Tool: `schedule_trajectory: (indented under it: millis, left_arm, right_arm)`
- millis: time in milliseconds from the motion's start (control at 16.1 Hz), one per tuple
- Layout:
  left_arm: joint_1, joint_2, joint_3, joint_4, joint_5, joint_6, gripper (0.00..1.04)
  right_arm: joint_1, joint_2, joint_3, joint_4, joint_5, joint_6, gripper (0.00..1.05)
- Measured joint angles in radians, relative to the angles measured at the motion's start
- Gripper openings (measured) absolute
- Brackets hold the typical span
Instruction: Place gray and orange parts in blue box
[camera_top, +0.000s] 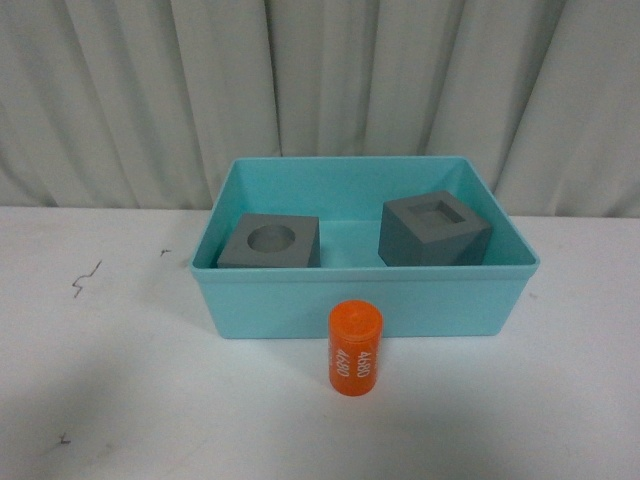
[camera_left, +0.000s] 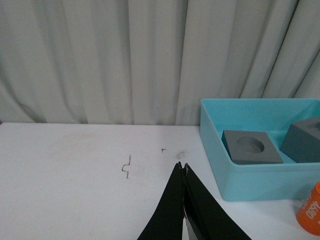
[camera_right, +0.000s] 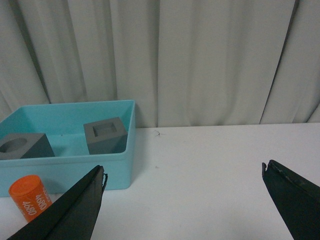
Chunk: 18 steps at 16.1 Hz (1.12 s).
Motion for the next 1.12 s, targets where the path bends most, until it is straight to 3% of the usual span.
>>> schedule_trajectory:
  millis: [683, 745, 931, 993, 1118]
  left_arm:
    - [0.000, -0.346, 0.000, -0.340, 0.000, 0.000, 0.02]
    - [0.000, -0.455, 0.000, -0.491, 0.002, 0.000, 0.02]
    - [0.001, -0.494, 0.001, -0.490, 0.001, 0.000, 0.02]
    - [0.001, -0.494, 0.001, -0.484, 0.000, 0.000, 0.04]
    - [0.001, -0.494, 0.001, -0.486, 0.000, 0.000, 0.27]
  right_arm:
    - [0.000, 0.000, 0.000, 0.000, 0.000, 0.000, 0.98]
    - [0.000, 0.000, 0.000, 0.000, 0.000, 0.000, 0.98]
    - [0.000, 0.000, 0.000, 0.001, 0.000, 0.000, 0.98]
    - [0.000, 0.000, 0.000, 0.000, 0.000, 0.000, 0.98]
    - [0.000, 0.000, 0.000, 0.001, 0.000, 0.000, 0.98]
